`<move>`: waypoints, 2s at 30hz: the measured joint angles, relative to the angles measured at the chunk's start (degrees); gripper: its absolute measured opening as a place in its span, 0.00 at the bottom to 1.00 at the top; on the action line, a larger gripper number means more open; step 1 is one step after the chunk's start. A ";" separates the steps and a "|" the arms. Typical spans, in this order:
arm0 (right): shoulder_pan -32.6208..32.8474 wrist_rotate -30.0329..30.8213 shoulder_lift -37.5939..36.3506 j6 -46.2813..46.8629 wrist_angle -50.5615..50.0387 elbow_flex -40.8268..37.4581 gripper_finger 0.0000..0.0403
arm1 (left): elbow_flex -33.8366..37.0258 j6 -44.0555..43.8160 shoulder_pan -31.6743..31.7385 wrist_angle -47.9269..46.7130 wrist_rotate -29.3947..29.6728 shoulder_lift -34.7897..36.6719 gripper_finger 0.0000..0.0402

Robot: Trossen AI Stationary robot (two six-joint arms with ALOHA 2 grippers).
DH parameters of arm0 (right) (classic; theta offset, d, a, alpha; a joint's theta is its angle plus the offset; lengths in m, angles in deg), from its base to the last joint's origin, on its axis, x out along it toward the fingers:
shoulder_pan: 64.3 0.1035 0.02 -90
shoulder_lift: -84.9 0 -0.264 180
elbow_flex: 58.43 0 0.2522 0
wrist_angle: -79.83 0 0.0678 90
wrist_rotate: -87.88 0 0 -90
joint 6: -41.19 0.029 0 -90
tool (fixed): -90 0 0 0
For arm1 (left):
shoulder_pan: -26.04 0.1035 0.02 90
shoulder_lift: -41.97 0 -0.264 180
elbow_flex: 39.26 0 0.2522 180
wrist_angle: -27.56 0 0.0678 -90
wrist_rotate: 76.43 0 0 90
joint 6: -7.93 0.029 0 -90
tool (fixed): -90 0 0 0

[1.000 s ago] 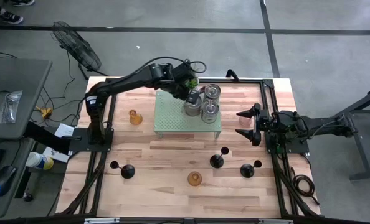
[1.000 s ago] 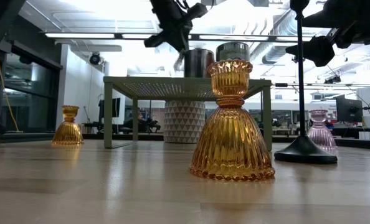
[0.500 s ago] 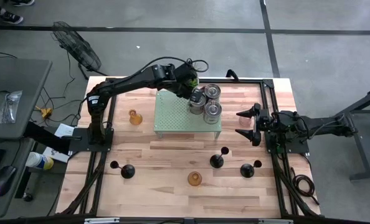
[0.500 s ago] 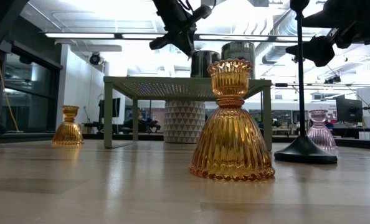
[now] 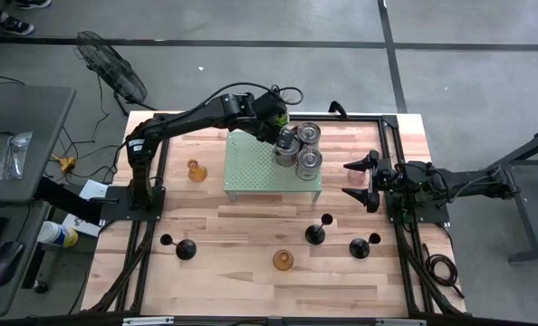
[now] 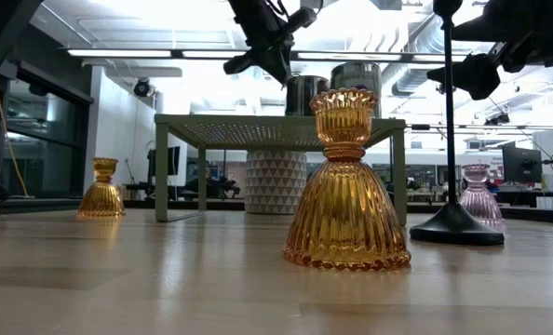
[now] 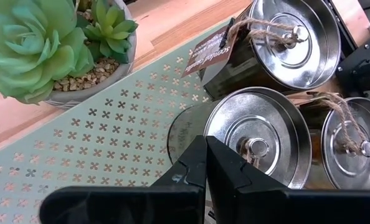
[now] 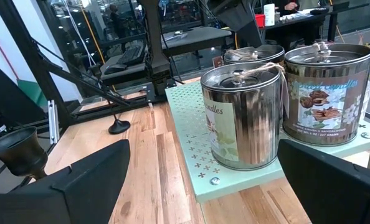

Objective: Pick & Place candle stick holders
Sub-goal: Put the silver scented candle on the shelf, then put the top gold glass candle holder on the shelf

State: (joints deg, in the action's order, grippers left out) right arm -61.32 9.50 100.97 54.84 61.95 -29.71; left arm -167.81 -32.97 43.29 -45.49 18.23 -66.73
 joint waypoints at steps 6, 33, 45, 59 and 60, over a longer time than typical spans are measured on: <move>0.01 0.00 -0.01 0.01 0.00 0.00 0.99 | 0.00 0.15 -0.01 0.02 -1.11 0.00 0.00; 0.02 0.00 -0.02 0.02 -0.02 0.00 0.99 | 0.04 12.62 -0.44 -1.86 -0.70 2.59 0.41; 0.00 0.02 0.00 0.00 0.00 0.00 0.99 | 0.22 17.29 -6.62 -6.63 7.82 10.24 0.56; 0.00 0.00 0.00 0.02 -0.02 0.00 0.99 | 0.24 19.67 -18.17 -15.30 14.28 15.97 0.48; 0.02 0.00 0.00 0.02 0.00 -0.02 0.99 | 0.23 18.12 -18.68 -16.99 14.51 16.23 0.48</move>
State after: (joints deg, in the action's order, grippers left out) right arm -61.30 9.50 100.97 54.86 61.95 -29.73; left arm -167.57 -14.85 24.61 -62.48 32.75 -50.50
